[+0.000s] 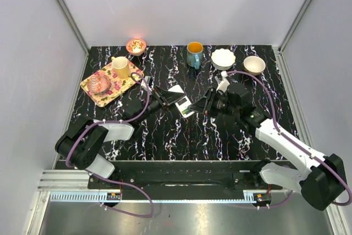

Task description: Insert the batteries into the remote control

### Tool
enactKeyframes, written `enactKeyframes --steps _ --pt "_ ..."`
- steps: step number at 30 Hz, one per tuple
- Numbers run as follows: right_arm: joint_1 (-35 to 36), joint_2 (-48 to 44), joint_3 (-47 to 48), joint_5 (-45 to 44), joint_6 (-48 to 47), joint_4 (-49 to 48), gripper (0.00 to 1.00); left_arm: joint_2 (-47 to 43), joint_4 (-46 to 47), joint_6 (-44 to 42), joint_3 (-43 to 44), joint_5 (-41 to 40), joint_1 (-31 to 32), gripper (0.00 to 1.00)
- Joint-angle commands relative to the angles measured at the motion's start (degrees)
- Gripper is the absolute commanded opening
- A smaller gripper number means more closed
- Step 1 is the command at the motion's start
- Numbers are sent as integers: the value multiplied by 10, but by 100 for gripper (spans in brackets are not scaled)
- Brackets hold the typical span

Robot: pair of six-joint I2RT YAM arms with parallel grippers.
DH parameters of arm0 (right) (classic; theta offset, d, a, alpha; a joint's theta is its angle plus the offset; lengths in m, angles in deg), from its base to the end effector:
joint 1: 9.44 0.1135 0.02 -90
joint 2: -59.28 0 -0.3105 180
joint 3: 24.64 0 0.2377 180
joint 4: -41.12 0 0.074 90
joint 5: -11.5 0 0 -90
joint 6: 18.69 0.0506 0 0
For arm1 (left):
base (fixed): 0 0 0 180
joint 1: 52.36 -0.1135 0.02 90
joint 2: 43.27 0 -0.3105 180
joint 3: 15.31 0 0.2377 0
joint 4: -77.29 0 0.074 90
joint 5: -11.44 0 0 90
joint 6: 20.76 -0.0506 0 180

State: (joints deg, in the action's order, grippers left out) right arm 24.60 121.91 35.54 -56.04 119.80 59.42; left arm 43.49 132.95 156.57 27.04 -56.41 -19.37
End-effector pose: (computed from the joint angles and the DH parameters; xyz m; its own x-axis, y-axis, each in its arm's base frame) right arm 0.1778 0.1435 0.3363 -0.8036 0.2923 -0.5184 -0.3192 0.5235 0.7900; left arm 0.2335 -0.1743 0.2807 -0.8060 -0.5798 -0.1192 0.2014 -0.0793 -0.9763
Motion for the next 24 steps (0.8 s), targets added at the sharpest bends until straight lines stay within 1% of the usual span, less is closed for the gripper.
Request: enactKeyframes --steps 1,2,6,7,8,10,13,15,16,18,19,23,24 --pt "-2 13 19 2 -48 48 0 0 180 15 15 23 4 10" --pt "-2 16 19 9 -45 44 0 2 191 18 15 25 4 13" --pt "-2 21 14 35 -28 20 0 9 202 24 20 38 4 15" --pt "-3 21 14 37 -28 17 0 9 202 24 22 42 4 14" --pt "-1 22 15 40 -27 18 0 9 204 23 24 46 4 0" --pt "-2 22 17 43 -25 18 0 6 200 21 25 51 4 0" --pt "-3 22 22 44 -16 18 0 -13 162 6 11 29 4 0" --pt "-4 21 21 43 -5 17 6 -26 138 -13 1 9 5 0" --pt "-4 22 22 43 -2 17 14 -36 120 -17 -1 4 4 0" --pt "-4 21 18 43 8 15 23 -46 105 -28 -3 -4 4 0" --pt "-5 21 17 42 11 13 31 -48 89 -30 -5 -7 4 0" --pt "-6 20 12 47 26 -8 45 -51 69 -37 -8 -17 4 0" --pt "-6 21 10 52 31 -10 46 -50 69 -36 -8 -19 4 0"
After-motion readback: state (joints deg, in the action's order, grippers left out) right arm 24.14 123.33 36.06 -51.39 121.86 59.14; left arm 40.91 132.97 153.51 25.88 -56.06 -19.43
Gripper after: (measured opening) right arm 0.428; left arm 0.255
